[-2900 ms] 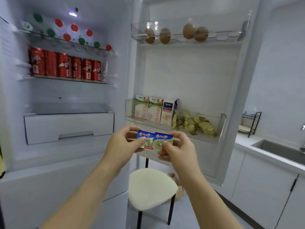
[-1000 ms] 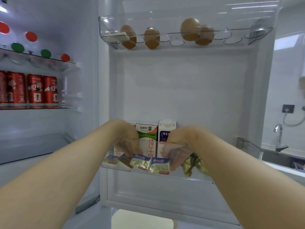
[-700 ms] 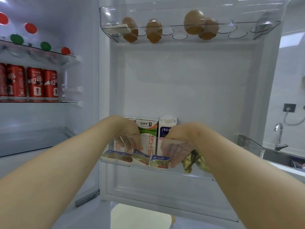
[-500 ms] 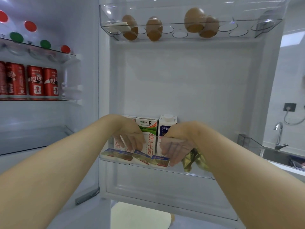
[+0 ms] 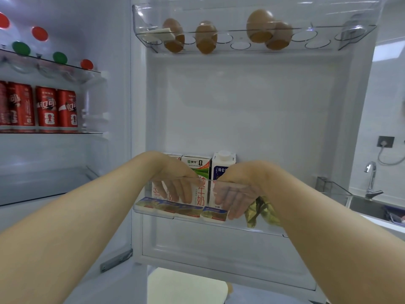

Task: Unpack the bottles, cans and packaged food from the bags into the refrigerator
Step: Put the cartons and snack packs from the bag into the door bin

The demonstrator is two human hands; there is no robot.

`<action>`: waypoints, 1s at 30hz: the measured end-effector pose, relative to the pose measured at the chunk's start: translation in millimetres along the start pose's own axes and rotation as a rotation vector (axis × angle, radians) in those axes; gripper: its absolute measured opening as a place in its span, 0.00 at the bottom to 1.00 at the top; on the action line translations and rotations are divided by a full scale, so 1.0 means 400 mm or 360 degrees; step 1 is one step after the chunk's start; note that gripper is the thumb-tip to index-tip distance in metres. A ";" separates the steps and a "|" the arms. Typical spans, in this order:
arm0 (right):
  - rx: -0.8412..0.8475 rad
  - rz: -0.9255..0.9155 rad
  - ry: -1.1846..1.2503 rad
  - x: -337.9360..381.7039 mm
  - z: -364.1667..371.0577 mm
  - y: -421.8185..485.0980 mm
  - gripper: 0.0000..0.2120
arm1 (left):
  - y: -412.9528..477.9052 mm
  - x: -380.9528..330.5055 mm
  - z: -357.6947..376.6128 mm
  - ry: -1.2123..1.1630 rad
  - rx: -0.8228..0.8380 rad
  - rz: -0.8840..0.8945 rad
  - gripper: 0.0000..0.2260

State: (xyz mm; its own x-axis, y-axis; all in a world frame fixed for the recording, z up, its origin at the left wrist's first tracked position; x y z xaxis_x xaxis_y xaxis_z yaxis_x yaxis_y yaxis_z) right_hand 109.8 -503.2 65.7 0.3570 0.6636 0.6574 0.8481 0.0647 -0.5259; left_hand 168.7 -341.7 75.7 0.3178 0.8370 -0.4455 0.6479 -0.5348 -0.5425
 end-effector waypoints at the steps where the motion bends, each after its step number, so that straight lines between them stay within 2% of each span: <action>1: 0.0018 -0.0003 0.0008 0.000 0.000 0.001 0.13 | 0.001 0.001 -0.001 0.0002 0.0011 0.0001 0.22; 8: 0.0098 -0.0045 -0.0011 0.004 0.007 0.001 0.11 | 0.004 0.002 -0.003 0.0005 0.0032 0.0001 0.22; 12: 0.0126 -0.0068 -0.0081 0.008 0.009 0.000 0.15 | 0.003 0.004 -0.003 0.0007 0.0041 -0.0019 0.21; 23: 0.0131 -0.0051 -0.0104 0.011 0.013 -0.009 0.11 | -0.006 -0.001 0.004 -0.0003 0.0045 -0.0029 0.19; 27: 0.0106 -0.0051 -0.0112 0.014 0.017 -0.017 0.10 | -0.014 -0.002 0.008 0.0002 -0.0007 -0.0016 0.19; 30: 0.0011 -0.0100 -0.0115 0.020 0.027 -0.030 0.10 | -0.016 -0.001 0.012 -0.0025 -0.0150 0.0038 0.16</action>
State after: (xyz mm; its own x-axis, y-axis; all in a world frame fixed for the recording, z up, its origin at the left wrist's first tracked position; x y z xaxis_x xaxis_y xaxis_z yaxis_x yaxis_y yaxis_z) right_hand 98.2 -490.7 71.4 0.2737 0.7099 0.6489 0.8651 0.1131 -0.4887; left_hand 161.0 -339.4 75.8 0.3235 0.8217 -0.4691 0.7029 -0.5406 -0.4622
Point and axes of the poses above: each hand's wrist, its own y-axis towards the middle knuckle, its own z-axis out of the palm, x = y × z, the point moved 1 cm from there along y, towards the middle knuckle, and after that the axes turned 13 degrees about x, right-handed, at the moved point
